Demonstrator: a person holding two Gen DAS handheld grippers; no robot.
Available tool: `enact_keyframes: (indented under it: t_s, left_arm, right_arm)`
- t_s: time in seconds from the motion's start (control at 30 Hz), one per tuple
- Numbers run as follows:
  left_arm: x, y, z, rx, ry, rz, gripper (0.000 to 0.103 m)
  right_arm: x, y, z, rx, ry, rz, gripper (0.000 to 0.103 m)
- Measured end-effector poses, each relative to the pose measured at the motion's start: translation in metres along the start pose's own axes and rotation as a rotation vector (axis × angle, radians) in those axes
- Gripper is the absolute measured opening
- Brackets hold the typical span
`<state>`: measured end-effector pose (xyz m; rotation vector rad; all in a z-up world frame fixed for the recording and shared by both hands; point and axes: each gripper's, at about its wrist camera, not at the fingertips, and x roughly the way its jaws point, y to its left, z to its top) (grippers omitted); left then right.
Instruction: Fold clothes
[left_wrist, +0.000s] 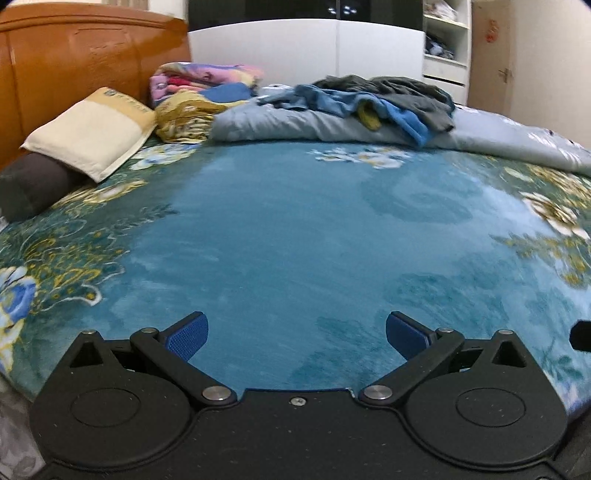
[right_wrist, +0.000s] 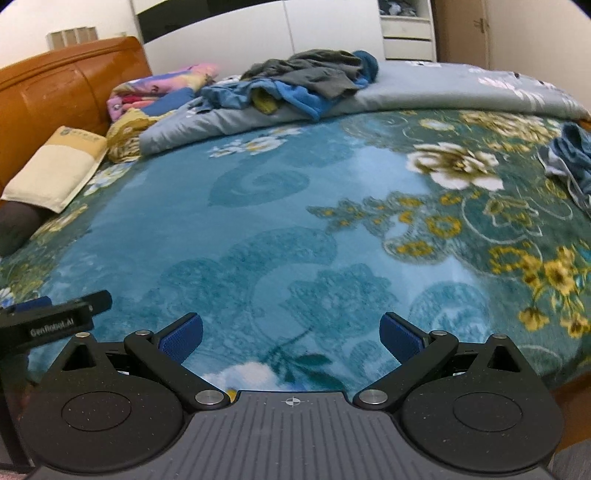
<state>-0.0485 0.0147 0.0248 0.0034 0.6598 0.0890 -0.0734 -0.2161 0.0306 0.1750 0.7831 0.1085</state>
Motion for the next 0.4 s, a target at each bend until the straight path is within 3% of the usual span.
enact_keyframes:
  t_s: [0.4]
  left_arm:
    - [0.007, -0.004, -0.002, 0.019, 0.039, -0.021, 0.102]
  right_arm:
    - [0.007, -0.013, -0.006, 0.048, 0.038, -0.003, 0.103]
